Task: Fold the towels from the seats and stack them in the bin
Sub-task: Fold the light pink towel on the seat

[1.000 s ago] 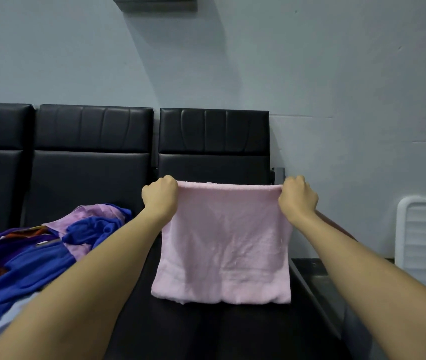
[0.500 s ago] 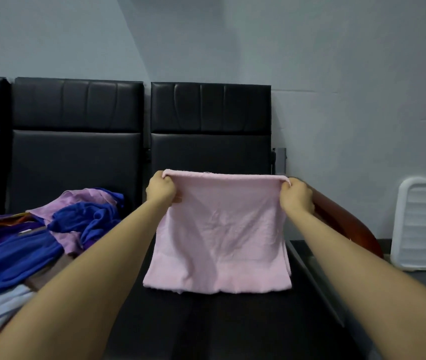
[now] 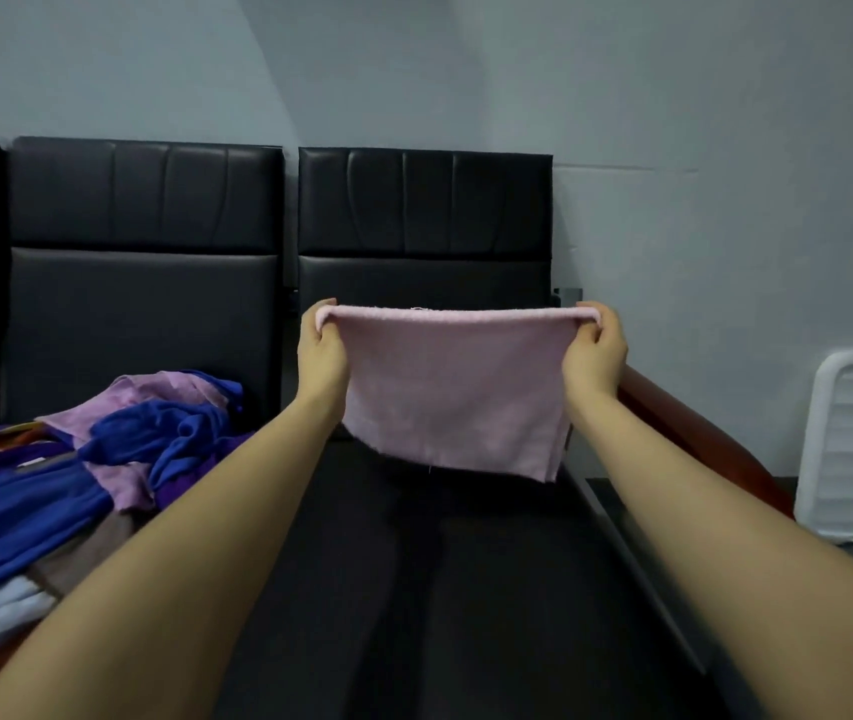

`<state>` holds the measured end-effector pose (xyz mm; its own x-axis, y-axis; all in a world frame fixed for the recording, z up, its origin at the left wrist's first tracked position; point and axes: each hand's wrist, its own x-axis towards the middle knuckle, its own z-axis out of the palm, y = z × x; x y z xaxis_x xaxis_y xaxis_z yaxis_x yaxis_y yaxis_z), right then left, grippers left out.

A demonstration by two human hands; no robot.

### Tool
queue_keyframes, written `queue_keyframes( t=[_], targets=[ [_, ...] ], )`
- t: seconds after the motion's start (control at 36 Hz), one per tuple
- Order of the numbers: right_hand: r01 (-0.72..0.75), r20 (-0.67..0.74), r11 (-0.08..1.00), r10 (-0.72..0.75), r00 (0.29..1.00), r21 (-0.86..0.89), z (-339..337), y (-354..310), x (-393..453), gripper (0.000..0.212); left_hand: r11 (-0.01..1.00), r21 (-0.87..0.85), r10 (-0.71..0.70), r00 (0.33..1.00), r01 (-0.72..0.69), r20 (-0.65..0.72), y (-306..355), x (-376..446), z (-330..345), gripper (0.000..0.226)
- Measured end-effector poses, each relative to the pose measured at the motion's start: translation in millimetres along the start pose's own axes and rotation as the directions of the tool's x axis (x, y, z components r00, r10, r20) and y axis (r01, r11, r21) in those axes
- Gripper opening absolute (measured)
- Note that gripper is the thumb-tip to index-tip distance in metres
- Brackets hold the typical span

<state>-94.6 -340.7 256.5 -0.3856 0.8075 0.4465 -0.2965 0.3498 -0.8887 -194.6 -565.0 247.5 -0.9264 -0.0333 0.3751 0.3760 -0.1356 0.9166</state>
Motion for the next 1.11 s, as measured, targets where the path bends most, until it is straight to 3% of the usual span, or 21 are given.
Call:
queue_keyframes(
  t=[0.08, 0.28, 0.42, 0.5, 0.58, 0.69, 0.89, 1.11],
  targets=[
    [-0.012, 0.013, 1.0, 0.012, 1.0, 0.012, -8.1, 5.8, -8.7, 0.03, 0.999, 0.007, -0.041, 0.998, 0.041, -0.058, -5.8, -13.8, -5.9, 0.027],
    [-0.046, -0.003, 0.996, 0.046, 0.999, -0.081, -28.5, 29.0, -40.5, 0.024, 0.956, 0.26, -0.089, 0.98, 0.135, -0.18, -26.4, -55.6, -24.6, 0.026],
    [-0.103, -0.053, 0.983, 0.096, 0.994, -0.153, -35.1, 38.1, -57.3, 0.021, 0.861, 0.47, -0.091, 0.969, 0.193, -0.231, -35.0, -72.5, -35.1, 0.03],
    [-0.156, -0.087, 0.967, 0.141, 0.986, -0.202, -37.4, 44.4, -63.3, 0.014, 0.823, 0.538, -0.083, 0.977, 0.179, -0.198, -39.6, -76.7, -41.1, 0.032],
    [-0.11, -0.012, 0.886, 0.117, 0.993, -0.45, -36.9, 55.3, -67.2, 0.03, 0.776, 0.6, -0.117, 0.979, 0.195, -0.168, -45.4, -76.4, -45.7, 0.031],
    [-0.126, 0.08, 0.791, 0.216, 0.973, -0.599, -28.4, 75.3, -68.1, 0.035, 0.693, 0.706, -0.12, 0.989, 0.149, -0.09, -70.2, -67.4, -48.9, 0.034],
    [-0.173, 0.104, 0.707, 0.33, 0.938, -0.686, -16.3, 110.7, -69.8, 0.026, 0.603, 0.781, -0.185, 0.981, 0.162, -0.06, -114.2, -54.6, -50.3, 0.029],
    [-0.136, 0.212, 0.686, 0.397, 0.893, -0.715, -2.5, 159.2, -64.6, 0.022, 0.471, 0.851, -0.321, 0.944, 0.23, -0.078, -162.4, -42.0, -46.7, 0.043]
  ],
)
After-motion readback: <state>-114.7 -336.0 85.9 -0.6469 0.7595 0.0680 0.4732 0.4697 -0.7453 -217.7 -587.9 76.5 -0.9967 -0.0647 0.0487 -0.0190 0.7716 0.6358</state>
